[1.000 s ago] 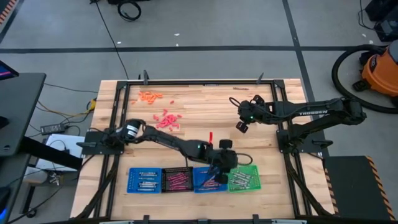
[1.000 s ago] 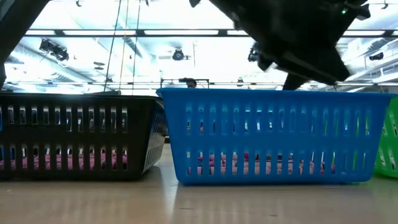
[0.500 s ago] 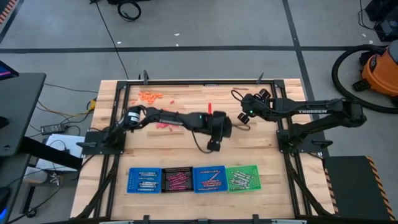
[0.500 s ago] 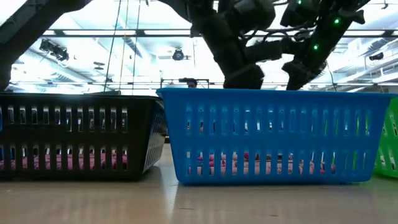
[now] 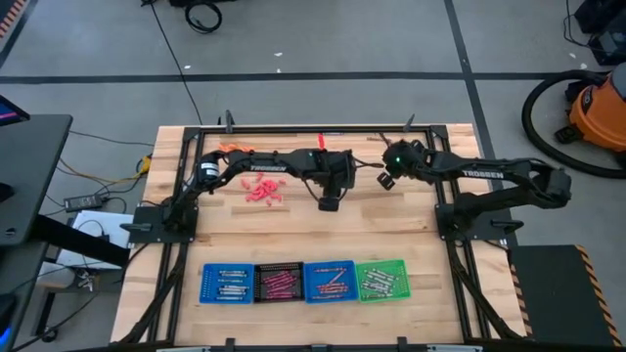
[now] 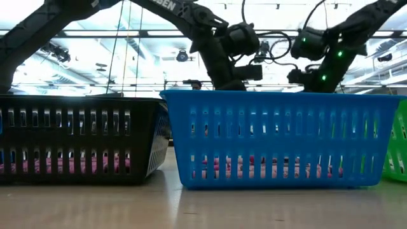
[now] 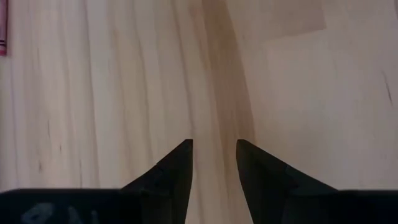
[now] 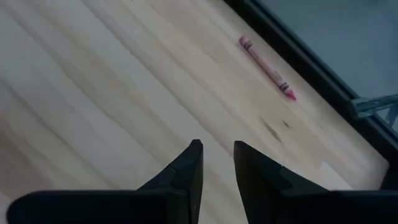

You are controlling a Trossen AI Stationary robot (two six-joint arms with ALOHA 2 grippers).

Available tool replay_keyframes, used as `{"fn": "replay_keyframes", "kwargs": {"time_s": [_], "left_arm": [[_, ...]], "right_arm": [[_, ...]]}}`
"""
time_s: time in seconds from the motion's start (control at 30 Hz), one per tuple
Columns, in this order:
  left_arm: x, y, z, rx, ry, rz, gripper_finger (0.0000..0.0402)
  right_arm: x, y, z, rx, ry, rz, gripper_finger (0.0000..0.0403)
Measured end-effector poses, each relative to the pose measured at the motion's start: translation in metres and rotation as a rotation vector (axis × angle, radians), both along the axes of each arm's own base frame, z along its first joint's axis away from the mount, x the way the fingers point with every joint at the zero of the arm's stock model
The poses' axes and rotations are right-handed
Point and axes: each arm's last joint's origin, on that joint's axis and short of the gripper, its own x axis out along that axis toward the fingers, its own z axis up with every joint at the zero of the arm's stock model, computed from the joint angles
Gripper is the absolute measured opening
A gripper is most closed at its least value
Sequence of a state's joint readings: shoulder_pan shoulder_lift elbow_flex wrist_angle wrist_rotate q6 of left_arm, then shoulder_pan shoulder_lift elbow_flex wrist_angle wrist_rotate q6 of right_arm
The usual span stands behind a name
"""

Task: Sort crayons
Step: Put the pink crayon into the right blue bin

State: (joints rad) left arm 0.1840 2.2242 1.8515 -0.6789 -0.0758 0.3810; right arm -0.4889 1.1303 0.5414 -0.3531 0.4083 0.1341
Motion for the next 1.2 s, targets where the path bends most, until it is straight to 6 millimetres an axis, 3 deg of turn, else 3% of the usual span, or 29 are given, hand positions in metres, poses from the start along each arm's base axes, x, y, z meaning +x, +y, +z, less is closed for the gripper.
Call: {"fn": "replay_keyframes", "kwargs": {"time_s": [0.3, 0.57, 0.67, 0.87, 1.2], "left_arm": [[-0.001, 0.008, 0.004, -0.045, -0.033, -0.05, 0.0132], [-0.002, 0.014, 0.004, -0.071, -0.044, -0.076, 0.0132], [-0.003, 0.015, -0.007, -0.099, -0.056, -0.085, 0.0132], [-0.019, 0.012, -0.028, -0.115, -0.039, -0.066, 0.0132], [-0.068, 0.006, -0.008, -0.074, -0.267, -0.024, 0.0132]], "right_arm": [[-0.004, -0.06, -0.01, 0.077, -0.043, 0.023, 0.0082], [0.019, -0.113, -0.01, 0.162, 0.016, 0.053, 0.0089], [0.027, -0.129, -0.013, 0.191, 0.035, 0.09, 0.0095], [0.036, -0.153, -0.017, 0.234, 0.099, 0.118, 0.0116], [0.029, -0.173, -0.02, 0.273, 0.124, 0.146, 0.0142]]}}
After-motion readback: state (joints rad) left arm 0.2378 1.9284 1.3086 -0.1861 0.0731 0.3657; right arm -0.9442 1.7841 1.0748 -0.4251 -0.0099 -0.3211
